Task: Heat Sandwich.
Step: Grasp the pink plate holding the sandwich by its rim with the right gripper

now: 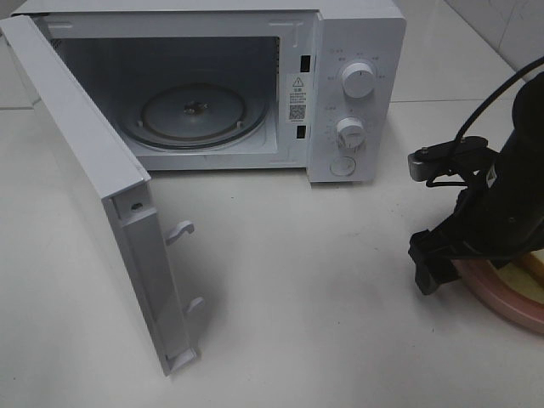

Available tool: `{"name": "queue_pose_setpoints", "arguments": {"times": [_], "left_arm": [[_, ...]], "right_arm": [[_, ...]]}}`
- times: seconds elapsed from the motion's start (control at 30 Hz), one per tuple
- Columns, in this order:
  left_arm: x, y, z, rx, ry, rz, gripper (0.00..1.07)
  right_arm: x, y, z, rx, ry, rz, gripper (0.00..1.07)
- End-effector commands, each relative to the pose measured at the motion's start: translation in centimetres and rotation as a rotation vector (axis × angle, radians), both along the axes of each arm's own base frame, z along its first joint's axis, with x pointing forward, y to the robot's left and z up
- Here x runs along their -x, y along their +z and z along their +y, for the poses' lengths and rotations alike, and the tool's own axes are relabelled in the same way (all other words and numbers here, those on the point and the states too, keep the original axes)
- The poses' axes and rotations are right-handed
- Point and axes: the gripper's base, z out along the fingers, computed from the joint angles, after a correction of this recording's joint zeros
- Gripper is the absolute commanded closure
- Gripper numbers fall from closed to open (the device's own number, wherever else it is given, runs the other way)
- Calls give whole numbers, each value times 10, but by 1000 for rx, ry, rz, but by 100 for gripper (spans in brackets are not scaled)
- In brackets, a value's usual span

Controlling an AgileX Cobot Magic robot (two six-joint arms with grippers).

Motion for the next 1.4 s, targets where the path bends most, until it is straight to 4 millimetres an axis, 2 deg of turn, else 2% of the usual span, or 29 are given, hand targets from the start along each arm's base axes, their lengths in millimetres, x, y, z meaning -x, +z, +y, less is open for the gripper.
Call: {"name": "queue_pose_setpoints", "arguments": {"times": [0.03,0.3,0.43,0.63,0.73,0.77,0.8,0.87,0.9,0.93,0.97,1.0,1.03,1.07,1.1,1.4], "left_arm": [[2,0,0,2,4,-27,9],[2,0,0,2,4,-27,9],[2,0,0,2,4,-27,9],[2,0,0,2,4,-27,9],[2,0,0,2,4,-27,9],[2,0,0,2,4,-27,9],[2,0,0,2,4,-27,9],[2,0,0,2,4,-27,9],[2,0,0,2,4,-27,9],[2,0,0,2,4,-27,9],[2,0,0,2,4,-27,9],[2,0,0,2,4,-27,9],[2,0,0,2,4,-27,9],[2,0,0,2,4,-27,9],[2,0,0,2,4,-27,9],[2,0,0,2,4,-27,9]], "right_arm": [[-5,-5,-6,11,-15,8,18],[-6,-14,-6,10,-21,31,19],[-7,-26,-6,15,-12,64,21],[-7,-26,-6,23,1,62,27],[-7,-26,-7,26,2,64,36],[-7,-26,-7,33,3,62,45],[-7,-26,-7,33,3,62,45],[-8,-26,-8,42,-10,58,55],[-8,-26,-9,48,-18,56,62],[-8,-26,-10,61,-31,52,75],[-8,-26,-10,61,-31,52,75],[-8,-26,-10,65,-44,51,81],[-8,-25,-11,68,-50,50,88],[-8,-25,-11,74,-45,51,102],[-8,-25,-11,74,-45,51,107],[-7,-25,-11,77,-49,56,107]]}}
